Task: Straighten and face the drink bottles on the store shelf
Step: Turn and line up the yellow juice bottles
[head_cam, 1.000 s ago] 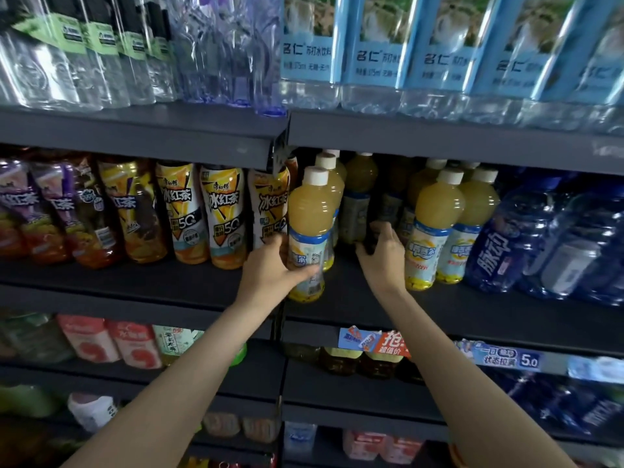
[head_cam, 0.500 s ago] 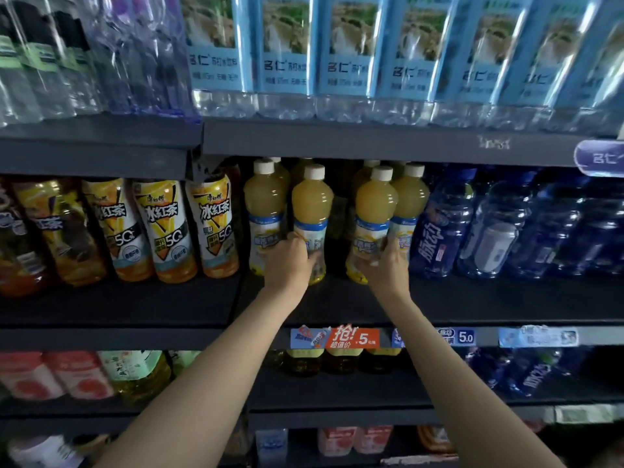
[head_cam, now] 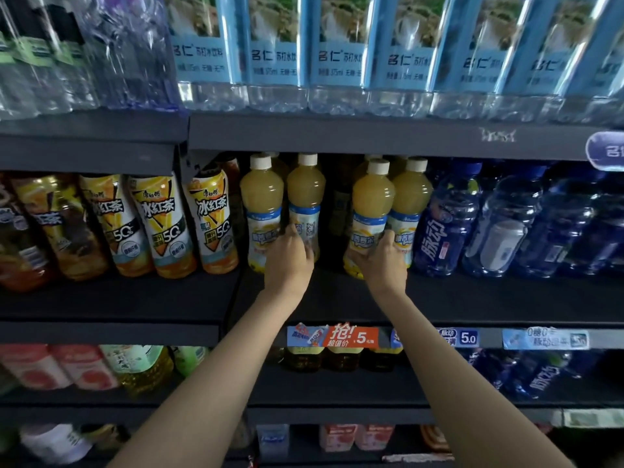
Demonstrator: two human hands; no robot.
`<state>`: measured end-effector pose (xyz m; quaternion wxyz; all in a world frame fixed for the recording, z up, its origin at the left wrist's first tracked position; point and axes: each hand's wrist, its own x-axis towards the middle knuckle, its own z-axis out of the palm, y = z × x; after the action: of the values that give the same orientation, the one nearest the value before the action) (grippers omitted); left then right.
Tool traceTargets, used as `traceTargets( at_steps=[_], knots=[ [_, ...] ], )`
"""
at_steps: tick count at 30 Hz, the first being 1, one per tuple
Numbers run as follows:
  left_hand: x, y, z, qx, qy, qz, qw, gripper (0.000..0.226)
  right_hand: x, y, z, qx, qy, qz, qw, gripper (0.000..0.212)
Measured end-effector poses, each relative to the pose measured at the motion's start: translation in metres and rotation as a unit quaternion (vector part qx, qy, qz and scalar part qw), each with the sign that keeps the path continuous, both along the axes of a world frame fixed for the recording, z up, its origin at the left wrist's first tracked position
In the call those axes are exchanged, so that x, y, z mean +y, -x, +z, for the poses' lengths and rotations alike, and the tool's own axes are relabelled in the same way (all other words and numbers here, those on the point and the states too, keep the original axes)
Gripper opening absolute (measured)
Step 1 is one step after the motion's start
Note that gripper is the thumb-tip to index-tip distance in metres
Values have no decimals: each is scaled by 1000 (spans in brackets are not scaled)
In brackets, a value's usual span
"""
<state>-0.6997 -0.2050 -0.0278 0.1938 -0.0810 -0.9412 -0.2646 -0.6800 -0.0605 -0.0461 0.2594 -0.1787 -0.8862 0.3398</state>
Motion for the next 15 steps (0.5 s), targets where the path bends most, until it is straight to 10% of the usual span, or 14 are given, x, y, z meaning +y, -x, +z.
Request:
traceTargets(
  at_steps=[4, 9, 15],
  knots=[
    [-25, -16, -11, 54, -48, -90, 993, 43, 3, -2, 6, -9, 15, 18, 1000, 52],
    [-47, -29, -6, -122, -124, -202, 964, 58, -3, -13, 20, -54, 151, 132, 978, 52],
    [-73, -59, 23, -310, -394, -279, 819, 48, -36, -55, 55, -30, 484, 390, 783, 30]
  ],
)
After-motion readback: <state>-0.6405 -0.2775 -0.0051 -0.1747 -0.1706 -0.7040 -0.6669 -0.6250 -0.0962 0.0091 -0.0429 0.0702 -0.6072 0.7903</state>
